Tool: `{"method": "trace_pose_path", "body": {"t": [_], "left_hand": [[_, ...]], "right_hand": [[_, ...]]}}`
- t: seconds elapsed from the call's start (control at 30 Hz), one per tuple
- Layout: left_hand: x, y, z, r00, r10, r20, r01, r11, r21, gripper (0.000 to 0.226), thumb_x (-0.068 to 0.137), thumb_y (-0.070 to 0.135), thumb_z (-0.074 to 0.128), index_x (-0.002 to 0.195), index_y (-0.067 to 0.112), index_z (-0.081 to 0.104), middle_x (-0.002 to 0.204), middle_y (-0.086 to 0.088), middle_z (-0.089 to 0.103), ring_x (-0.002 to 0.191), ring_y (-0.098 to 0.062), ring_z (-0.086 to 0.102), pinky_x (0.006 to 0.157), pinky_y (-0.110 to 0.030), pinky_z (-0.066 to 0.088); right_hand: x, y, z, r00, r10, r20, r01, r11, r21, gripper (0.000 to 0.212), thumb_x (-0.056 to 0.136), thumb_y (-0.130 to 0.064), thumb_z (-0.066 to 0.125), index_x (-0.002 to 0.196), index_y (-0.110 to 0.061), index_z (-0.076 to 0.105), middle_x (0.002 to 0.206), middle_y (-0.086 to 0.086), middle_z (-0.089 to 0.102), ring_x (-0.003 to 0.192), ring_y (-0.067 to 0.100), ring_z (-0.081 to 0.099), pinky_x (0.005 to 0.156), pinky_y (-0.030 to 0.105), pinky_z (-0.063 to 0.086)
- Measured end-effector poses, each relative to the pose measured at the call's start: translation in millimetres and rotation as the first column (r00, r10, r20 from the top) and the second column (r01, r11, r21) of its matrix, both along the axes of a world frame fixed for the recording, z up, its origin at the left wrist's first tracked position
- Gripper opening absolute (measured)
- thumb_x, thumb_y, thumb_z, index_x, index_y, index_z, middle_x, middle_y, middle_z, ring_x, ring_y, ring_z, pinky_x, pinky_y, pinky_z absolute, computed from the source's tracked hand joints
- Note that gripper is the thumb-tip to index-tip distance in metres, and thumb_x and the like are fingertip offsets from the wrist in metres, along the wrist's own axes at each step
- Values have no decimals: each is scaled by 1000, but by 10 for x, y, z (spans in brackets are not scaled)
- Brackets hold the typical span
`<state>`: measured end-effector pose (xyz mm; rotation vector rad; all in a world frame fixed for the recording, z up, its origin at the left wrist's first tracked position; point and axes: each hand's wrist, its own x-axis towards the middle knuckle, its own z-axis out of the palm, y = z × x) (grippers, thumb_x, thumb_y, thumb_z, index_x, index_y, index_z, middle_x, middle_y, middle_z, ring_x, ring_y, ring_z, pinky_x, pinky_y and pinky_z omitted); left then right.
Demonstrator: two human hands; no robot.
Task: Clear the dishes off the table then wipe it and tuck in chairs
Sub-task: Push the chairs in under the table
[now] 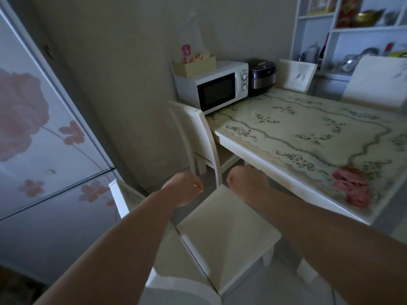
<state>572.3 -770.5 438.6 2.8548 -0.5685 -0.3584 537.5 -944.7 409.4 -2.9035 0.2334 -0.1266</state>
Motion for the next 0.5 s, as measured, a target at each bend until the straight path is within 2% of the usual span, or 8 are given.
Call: {"method": "trace_pose_path", "body": {"t": [0.07,0.17,0.27,0.37,0.5], "left_hand": [[97,42,18,1000,-24,4,24,999,31,24,99,24,49,109,23,71,119,3,65,102,-10,57,82,-20,40],[243,169,71,997,-61,-38,65,991,115,27,99,23,46,111,25,70,122,3,64,109,-15,58,89,-26,45],[381,357,156,996,-93,-18,95,976,197,28,100,24,44,116,25,67,124,1,62,113,-19,57,94,-32,46],[546,644,185,994,-107,-7,106,977,186,26,99,28,45,115,26,66,125,0,60,115,-20,54,95,-32,44],[799,1049,158,977,-210,-39,213,942,261,28,101,25,42,118,25,64,133,3,55,123,-19,49,100,-30,38]], "right_hand": [[96,93,-28,999,12,-48,-13,1000,-22,15,92,-19,51,78,-14,54,69,-1,58,72,15,61,79,32,52],[241,291,-58,992,-3,-128,8,999,36,25,90,-15,51,65,-17,51,67,-1,58,70,17,62,74,32,52],[401,565,-67,991,33,-129,-18,993,119,28,87,-11,48,60,-18,52,68,1,61,72,21,64,74,37,55],[482,912,-99,986,77,-148,-57,989,138,28,81,-7,46,56,-18,48,65,1,55,67,24,58,64,30,49],[559,1330,-148,991,75,-108,-58,988,145,30,83,-9,46,54,-18,46,67,-2,60,72,22,65,67,30,51]]}}
